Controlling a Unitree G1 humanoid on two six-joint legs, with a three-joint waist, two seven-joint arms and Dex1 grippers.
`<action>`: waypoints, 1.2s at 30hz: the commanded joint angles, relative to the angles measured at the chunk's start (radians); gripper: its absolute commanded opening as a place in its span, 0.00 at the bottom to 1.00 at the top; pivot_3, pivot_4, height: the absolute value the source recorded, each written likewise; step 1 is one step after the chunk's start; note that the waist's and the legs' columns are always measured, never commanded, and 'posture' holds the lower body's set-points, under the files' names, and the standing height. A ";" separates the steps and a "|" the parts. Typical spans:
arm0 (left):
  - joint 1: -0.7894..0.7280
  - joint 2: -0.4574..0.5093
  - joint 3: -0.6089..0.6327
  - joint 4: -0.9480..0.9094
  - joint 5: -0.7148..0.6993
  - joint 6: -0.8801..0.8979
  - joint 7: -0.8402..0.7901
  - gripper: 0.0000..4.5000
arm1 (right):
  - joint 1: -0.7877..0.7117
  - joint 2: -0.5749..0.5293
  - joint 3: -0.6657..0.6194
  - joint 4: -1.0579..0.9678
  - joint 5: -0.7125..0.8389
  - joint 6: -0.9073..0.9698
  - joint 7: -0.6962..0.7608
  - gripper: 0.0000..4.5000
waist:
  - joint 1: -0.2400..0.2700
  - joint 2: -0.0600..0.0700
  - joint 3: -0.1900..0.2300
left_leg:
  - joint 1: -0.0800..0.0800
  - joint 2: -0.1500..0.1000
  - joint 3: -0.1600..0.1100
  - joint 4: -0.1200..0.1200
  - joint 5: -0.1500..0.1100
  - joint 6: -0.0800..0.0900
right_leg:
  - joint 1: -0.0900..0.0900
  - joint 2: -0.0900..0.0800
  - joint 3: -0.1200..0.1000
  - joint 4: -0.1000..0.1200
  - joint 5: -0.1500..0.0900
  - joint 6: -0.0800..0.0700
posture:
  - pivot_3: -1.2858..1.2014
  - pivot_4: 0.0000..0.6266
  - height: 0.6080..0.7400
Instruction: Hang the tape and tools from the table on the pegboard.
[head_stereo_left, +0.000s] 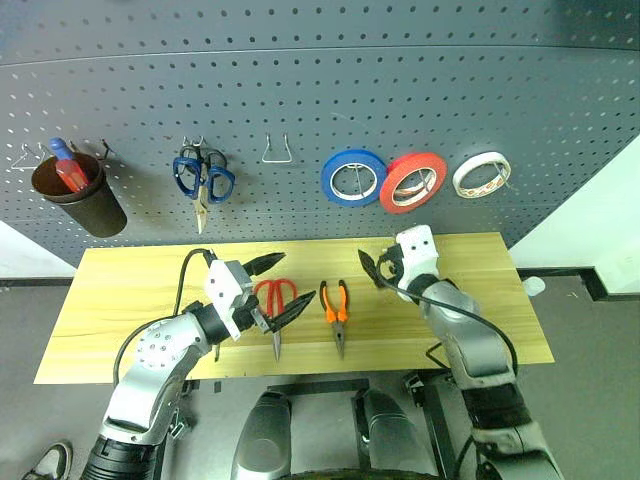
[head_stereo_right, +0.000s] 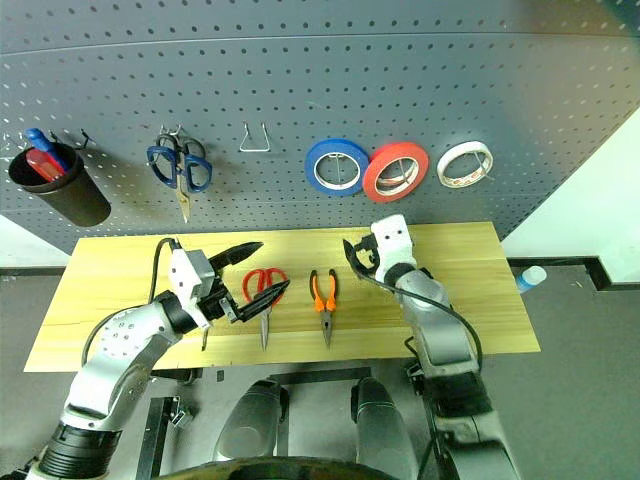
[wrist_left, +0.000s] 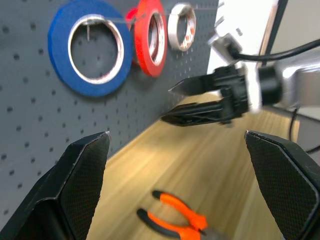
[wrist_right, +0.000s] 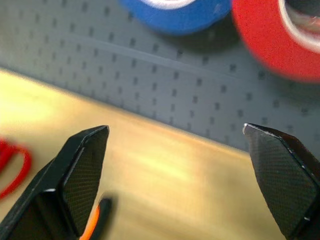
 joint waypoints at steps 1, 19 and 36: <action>0.028 0.028 0.033 -0.032 0.019 0.013 0.016 1.00 | 0.093 -0.022 0.009 -0.283 0.011 0.153 -0.014 1.00 | 0.000 0.000 0.000 | 0.000 0.000 0.000 0.000 0.000 0.000 | 0.000 0.000 0.000 0.000 0.000 0.000 | 0.65 0.25 0.52; 0.257 0.090 0.119 -0.137 -0.033 0.214 0.074 1.00 | 0.187 0.162 0.339 -0.439 -0.046 0.572 -0.246 1.00 | -0.007 0.000 0.010 | -0.001 0.000 0.000 -0.001 0.000 0.000 | -0.003 0.000 0.000 0.000 -0.006 0.002 | 0.65 0.35 0.52; 0.343 0.091 0.146 -0.227 -0.048 0.272 0.099 1.00 | -0.003 0.405 0.374 -0.201 -0.028 0.659 -0.367 1.00 | -0.011 0.003 0.041 | -0.017 0.001 0.000 -0.001 0.000 0.000 | -0.019 0.000 0.000 0.002 -0.005 -0.001 | 0.66 0.42 0.52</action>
